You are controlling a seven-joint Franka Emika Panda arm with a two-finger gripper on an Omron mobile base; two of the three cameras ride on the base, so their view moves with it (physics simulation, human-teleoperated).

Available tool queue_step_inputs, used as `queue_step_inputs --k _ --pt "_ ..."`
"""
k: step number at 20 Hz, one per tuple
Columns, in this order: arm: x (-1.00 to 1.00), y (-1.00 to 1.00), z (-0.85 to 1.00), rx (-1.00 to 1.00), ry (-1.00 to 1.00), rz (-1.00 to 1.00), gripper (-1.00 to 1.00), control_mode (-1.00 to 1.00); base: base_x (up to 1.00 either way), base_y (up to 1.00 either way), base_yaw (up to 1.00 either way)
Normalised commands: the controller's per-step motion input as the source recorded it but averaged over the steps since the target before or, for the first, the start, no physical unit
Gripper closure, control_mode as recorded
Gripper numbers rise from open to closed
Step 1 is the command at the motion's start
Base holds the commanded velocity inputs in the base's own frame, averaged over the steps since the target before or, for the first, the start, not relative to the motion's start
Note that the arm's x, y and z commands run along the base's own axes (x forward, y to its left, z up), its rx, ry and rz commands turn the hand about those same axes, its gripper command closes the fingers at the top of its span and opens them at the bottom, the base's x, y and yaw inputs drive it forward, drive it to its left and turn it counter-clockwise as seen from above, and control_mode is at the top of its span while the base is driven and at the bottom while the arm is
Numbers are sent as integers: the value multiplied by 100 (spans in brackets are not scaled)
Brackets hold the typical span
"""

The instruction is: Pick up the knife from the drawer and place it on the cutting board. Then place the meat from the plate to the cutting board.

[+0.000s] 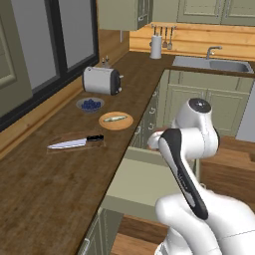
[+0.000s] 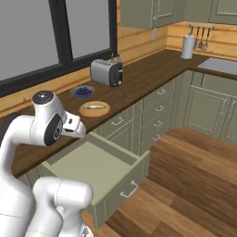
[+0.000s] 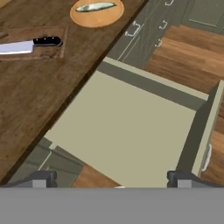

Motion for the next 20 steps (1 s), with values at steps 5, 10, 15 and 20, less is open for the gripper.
queue_step_inputs --k 5,10,15,20 --pt "-20 -19 0 3 -2 -9 -100 100 -14 -9 -8" --pt "0 0 0 0 0 0 -100 100 -74 -35 -50" --pt "0 0 0 0 0 0 -100 100 -55 -35 -46" --pt "0 0 0 0 0 0 -100 100 37 -78 -22"
